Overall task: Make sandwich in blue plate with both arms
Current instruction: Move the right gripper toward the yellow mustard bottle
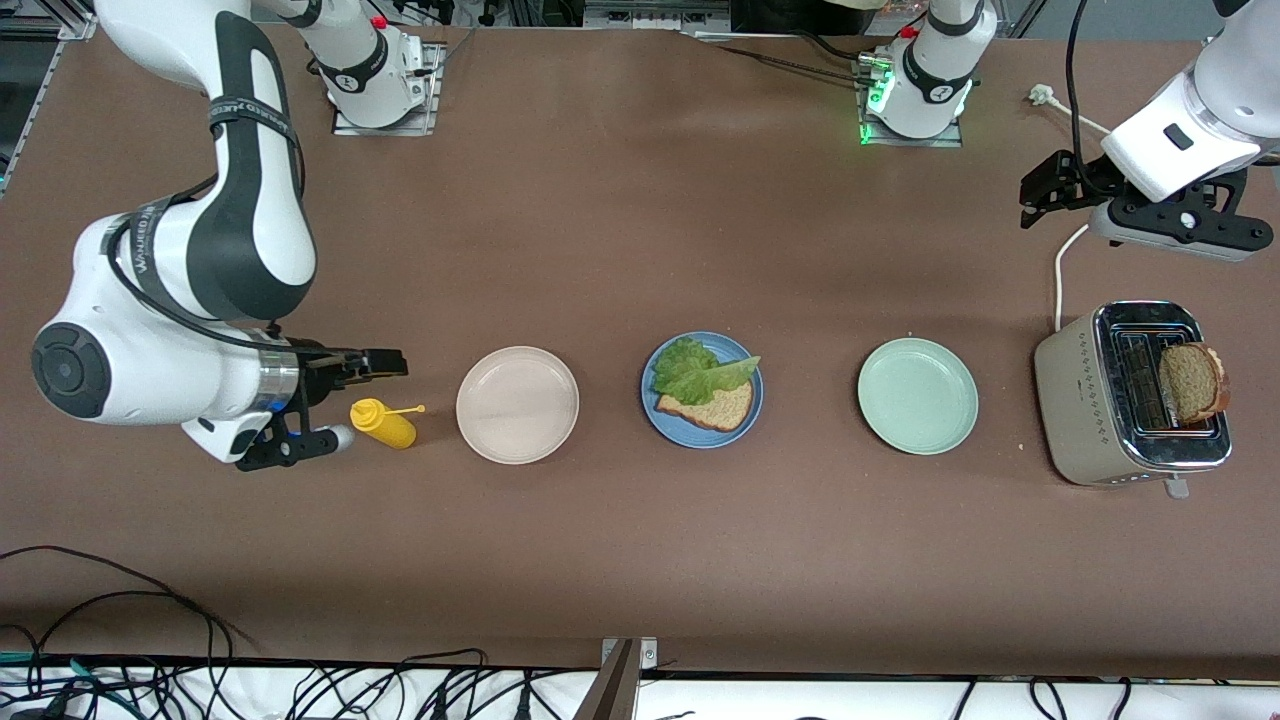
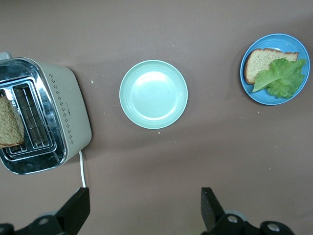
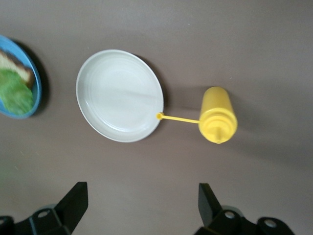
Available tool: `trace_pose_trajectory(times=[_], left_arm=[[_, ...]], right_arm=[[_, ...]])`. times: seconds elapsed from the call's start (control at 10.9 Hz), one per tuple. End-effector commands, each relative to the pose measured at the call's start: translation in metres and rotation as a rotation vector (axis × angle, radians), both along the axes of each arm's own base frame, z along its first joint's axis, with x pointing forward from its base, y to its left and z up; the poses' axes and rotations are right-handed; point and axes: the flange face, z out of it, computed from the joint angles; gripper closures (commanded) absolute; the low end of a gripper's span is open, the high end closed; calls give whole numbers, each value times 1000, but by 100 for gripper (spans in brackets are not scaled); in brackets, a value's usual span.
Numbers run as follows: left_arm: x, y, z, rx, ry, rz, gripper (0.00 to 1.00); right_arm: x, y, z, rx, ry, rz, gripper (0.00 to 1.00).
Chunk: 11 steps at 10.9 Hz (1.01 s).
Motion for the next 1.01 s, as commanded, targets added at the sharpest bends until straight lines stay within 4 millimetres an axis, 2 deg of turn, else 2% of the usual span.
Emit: trace_pose_trajectory(times=[0.0, 0.46, 0.64, 0.92], left_arm=[[-1, 1, 2, 22, -9, 2, 0], [-1, 1, 2, 22, -9, 2, 0], [-1, 1, 2, 22, -9, 2, 0], [-1, 1, 2, 22, -9, 2, 0]], right_arm=[[-8, -25, 1, 24, -38, 291, 0], [9, -83, -4, 158, -177, 694, 0], [12, -105, -9, 192, -198, 781, 0], [17, -140, -34, 288, -232, 860, 0]])
